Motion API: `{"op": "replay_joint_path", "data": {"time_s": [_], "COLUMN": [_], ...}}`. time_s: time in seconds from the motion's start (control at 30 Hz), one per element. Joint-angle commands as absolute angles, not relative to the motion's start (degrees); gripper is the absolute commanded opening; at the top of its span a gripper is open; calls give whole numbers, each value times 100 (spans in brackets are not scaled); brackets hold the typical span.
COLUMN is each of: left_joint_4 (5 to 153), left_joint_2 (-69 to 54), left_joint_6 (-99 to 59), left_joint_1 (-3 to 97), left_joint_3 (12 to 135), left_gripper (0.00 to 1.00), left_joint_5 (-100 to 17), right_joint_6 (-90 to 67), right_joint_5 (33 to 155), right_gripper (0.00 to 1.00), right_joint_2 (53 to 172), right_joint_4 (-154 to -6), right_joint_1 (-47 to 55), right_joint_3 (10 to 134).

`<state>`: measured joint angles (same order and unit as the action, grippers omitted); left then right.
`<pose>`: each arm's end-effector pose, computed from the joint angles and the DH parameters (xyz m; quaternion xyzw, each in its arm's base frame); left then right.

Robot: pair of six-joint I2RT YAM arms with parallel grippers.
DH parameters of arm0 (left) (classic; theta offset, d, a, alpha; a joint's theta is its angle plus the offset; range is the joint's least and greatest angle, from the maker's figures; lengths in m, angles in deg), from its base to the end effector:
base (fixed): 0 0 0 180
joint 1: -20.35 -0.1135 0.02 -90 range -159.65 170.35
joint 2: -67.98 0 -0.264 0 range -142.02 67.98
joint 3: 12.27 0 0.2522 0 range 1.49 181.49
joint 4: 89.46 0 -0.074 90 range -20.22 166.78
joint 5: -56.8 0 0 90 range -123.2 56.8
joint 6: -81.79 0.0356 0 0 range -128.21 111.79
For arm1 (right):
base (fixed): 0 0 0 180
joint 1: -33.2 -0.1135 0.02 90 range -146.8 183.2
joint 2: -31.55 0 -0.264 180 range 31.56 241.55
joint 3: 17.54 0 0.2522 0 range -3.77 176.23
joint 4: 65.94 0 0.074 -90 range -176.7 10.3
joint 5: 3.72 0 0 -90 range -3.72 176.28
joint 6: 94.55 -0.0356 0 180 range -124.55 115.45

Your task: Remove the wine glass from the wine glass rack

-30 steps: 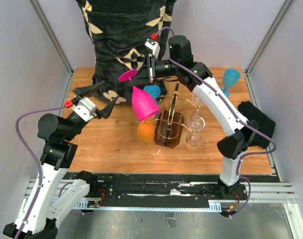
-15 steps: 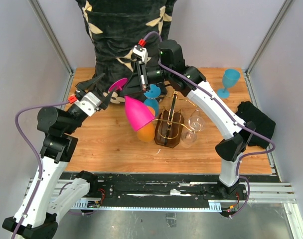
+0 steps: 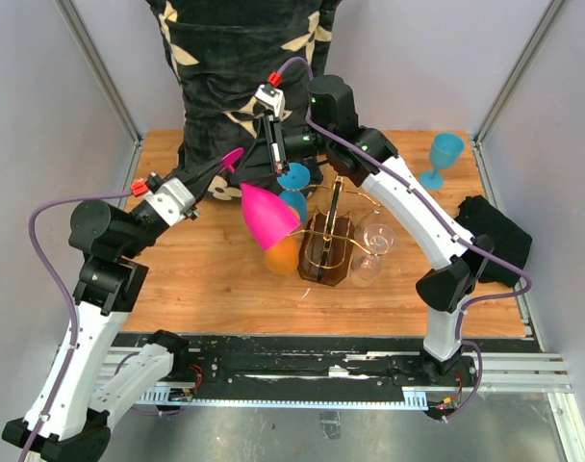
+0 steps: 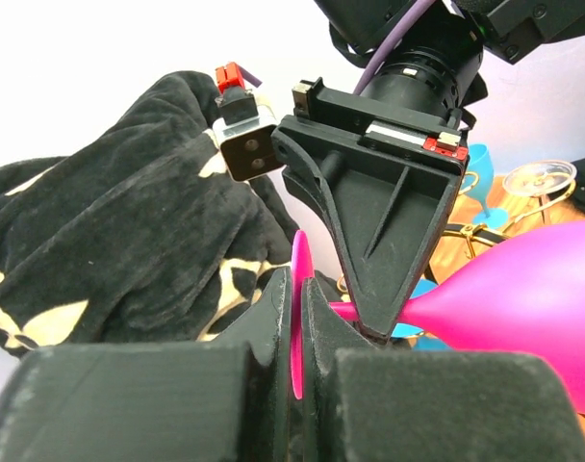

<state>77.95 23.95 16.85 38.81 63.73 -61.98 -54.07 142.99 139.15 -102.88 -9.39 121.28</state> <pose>0.1306 -0.0617 0.4654 0.3959 0.4448 -0.0979 0.7974 0.2807 0.2984 0.4865 -0.2786 0.6706 0.6695 0.1562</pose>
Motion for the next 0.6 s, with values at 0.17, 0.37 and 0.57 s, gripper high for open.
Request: {"op": "replay_joint_path", "data": {"time_s": [0.17, 0.37, 0.57], "left_joint_4": [7061, 7566, 7948], "left_joint_2": [1921, 1862, 1863], "left_joint_6": [1474, 940, 589], "left_joint_1": [3853, 3849, 3841], "left_joint_3": [7120, 6953, 6837], "left_gripper": [1, 1, 1], "left_joint_5": [-6287, -4641, -3629], "right_joint_6": [-5380, -4991, -4702], "right_joint_5": [14648, 14487, 14450], "right_gripper": [1, 15, 22], "right_joint_2": [13872, 13694, 13505], "right_joint_4": [-10342, -10681, -11029], "right_joint_1": [-1083, -976, -852], "right_joint_3": [12122, 12104, 12199]}}
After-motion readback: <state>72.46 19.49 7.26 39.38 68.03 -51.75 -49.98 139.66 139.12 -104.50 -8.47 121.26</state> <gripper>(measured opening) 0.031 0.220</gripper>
